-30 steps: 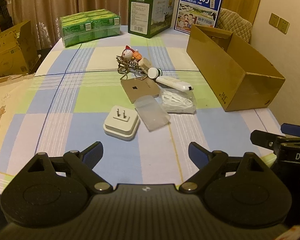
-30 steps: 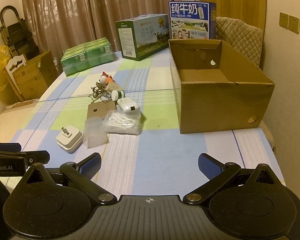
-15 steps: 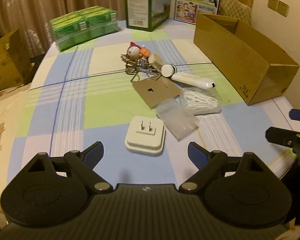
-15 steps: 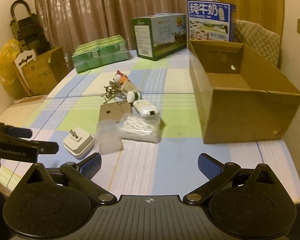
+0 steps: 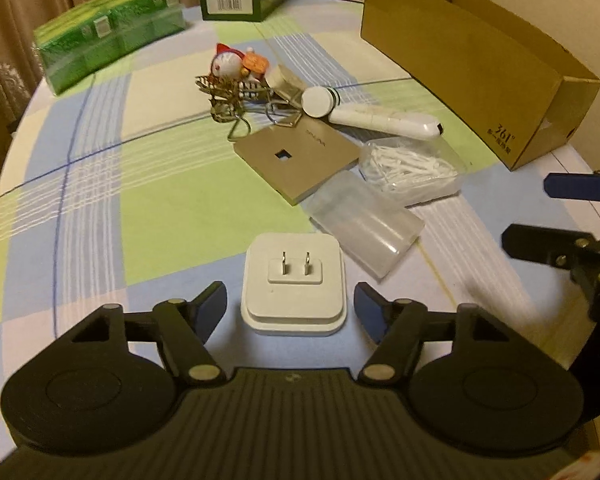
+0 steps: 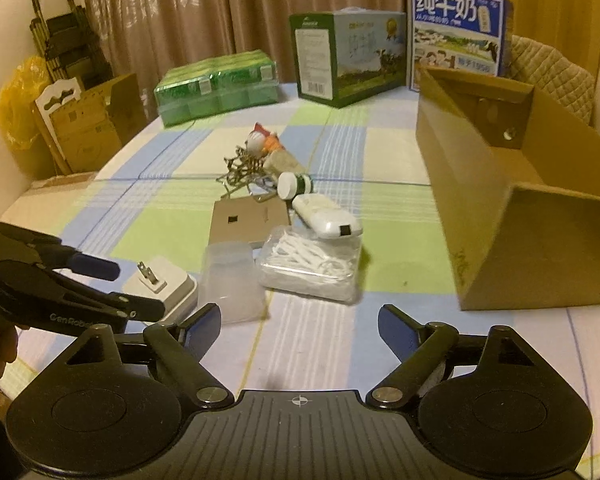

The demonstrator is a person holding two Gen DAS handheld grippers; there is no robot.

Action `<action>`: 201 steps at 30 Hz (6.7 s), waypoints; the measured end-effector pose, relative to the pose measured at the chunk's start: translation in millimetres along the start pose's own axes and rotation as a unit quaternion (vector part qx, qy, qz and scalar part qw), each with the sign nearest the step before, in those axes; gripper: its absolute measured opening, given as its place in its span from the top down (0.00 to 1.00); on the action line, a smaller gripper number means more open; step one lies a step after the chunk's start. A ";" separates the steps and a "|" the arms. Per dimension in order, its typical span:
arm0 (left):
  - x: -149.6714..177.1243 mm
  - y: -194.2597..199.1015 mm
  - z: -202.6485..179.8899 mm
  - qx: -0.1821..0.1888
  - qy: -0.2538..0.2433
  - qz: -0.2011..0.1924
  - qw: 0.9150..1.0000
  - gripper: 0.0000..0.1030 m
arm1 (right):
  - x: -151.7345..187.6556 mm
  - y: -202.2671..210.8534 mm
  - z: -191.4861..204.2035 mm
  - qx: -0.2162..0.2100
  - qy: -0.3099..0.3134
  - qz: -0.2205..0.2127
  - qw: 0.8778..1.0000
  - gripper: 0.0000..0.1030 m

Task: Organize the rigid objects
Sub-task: 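Grasp the white plug adapter with the left tool while the right tool grasps the clear cup, then carry the adapter and cup to the cardboard box and release both inside, then move both tools back toward the remaining objects on the table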

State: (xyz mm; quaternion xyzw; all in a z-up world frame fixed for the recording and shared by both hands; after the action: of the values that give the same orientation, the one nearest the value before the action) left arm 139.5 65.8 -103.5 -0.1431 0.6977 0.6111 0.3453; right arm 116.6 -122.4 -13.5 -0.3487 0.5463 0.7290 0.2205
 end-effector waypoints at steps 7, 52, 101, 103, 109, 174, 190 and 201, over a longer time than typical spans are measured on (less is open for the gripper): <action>2.4 -19.2 4.0 0.014 -0.003 0.007 1.000 0.42 | 3.9 -25.1 9.8 -0.016 0.009 0.014 1.000 0.20; 1.8 -24.5 43.4 -0.031 0.036 -0.015 0.999 0.42 | 14.7 -90.1 52.9 -0.041 0.092 0.033 0.994 0.52; -203.5 -18.6 -229.8 0.074 -0.080 -0.096 0.989 0.42 | -78.5 60.5 -249.7 0.117 -0.123 -0.105 0.980 0.52; -205.5 -20.0 -232.9 0.076 -0.083 -0.098 0.989 0.42 | -78.8 57.2 -253.1 0.117 -0.126 -0.103 0.980 0.52; -212.4 -29.1 -241.7 0.085 -0.087 -0.095 0.988 0.41 | -78.8 53.8 -260.7 0.120 -0.133 -0.100 0.979 0.52; -136.2 73.8 -107.2 -0.004 0.024 -0.114 0.993 0.36 | -87.4 115.7 -149.8 0.070 -0.108 -0.150 0.980 0.30; -76.4 98.7 -34.0 -0.063 0.066 -0.102 0.991 0.35 | -52.4 95.3 -71.3 0.026 -0.091 -0.120 0.988 0.22; -50.6 67.0 -3.2 -0.073 0.078 -0.079 0.991 0.34 | -21.6 31.0 -33.3 0.014 -0.077 -0.069 0.995 0.17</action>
State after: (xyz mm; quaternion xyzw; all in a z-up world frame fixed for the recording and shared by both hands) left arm 133.2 65.7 -19.7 -0.2702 0.6622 0.6183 0.3259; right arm 117.9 -162.3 17.3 -0.3253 0.5122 0.7291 0.3165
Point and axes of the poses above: each gripper's, at about its wrist camera, not at the fingertips, and y roughly against the way its jaws point, z to its left, x to its underside, the point moved 2 cm from there along -y, roughly the way its jaws point, and after that the axes turned 8 degrees about -z, right-handed, at the moved point
